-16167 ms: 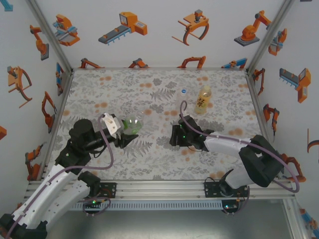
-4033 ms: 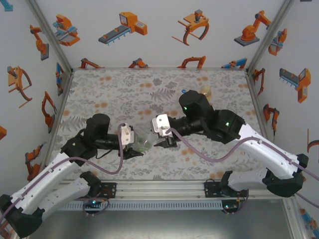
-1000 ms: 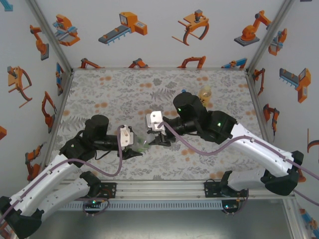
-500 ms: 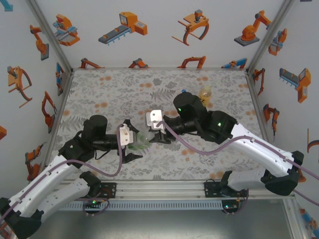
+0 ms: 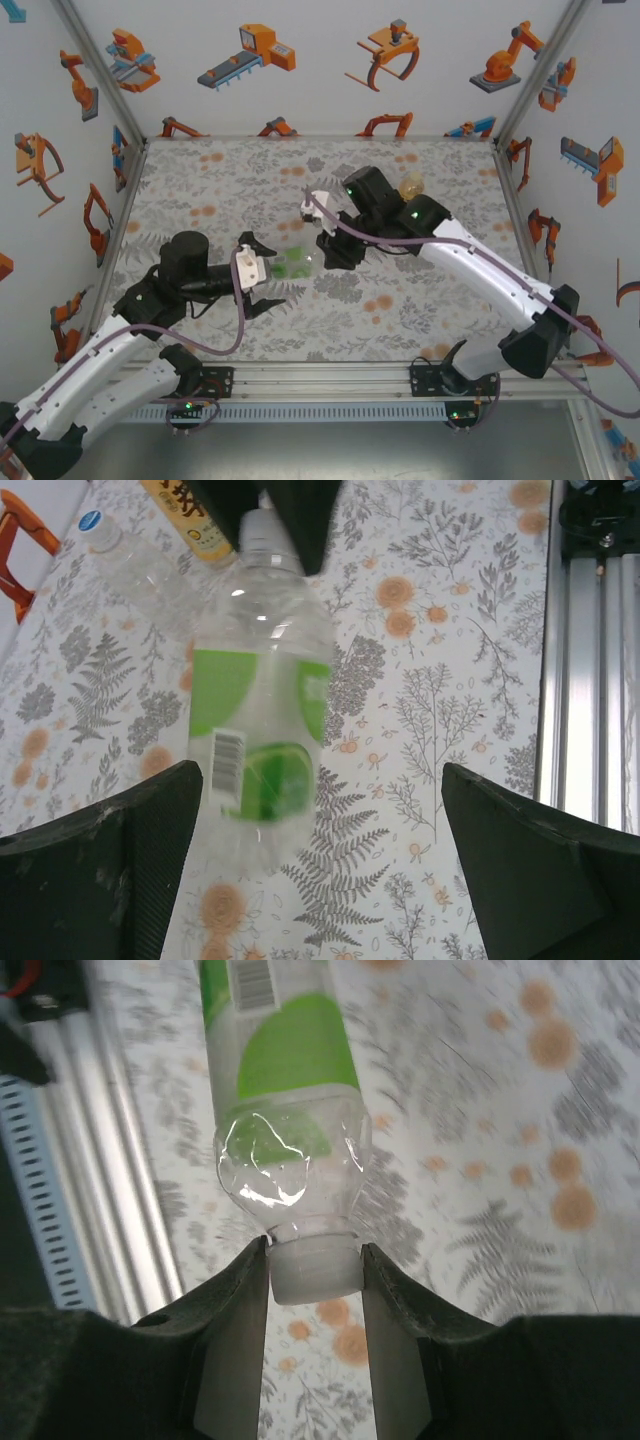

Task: Screw on the bottle caps

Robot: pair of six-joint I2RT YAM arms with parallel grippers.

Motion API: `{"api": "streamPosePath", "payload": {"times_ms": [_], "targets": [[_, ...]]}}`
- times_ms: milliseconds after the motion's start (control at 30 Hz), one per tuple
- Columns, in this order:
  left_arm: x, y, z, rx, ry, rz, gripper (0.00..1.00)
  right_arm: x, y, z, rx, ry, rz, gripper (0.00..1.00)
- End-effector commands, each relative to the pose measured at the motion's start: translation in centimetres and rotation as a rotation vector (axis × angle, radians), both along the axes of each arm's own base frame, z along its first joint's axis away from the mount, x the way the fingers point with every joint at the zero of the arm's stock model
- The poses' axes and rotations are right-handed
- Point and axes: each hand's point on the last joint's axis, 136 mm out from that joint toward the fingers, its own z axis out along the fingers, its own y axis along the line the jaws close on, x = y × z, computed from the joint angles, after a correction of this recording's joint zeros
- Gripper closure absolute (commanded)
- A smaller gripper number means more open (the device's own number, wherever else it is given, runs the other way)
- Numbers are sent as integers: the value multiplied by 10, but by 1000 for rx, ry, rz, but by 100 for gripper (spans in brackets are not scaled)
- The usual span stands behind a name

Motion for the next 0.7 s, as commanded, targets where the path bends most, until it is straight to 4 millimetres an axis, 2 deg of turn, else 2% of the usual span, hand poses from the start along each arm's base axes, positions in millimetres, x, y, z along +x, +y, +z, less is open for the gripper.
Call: {"api": "streamPosePath", "payload": {"times_ms": [0,100,267,500,667], "targets": [[-6,-1,2,-8,21,-24,3,51,-36,-12,-81,26,-303,80],[-6,-1,1,-5,27,-26,3,70,-55,-30,-153,66,-422,79],[-5,-1,0,-1,31,-24,3,99,-77,-45,-184,121,-594,82],[-5,-2,-2,5,38,-25,3,119,-99,-62,-370,123,-679,85],[-4,-3,-2,7,42,-25,3,126,-102,-73,-426,139,-687,85]]}}
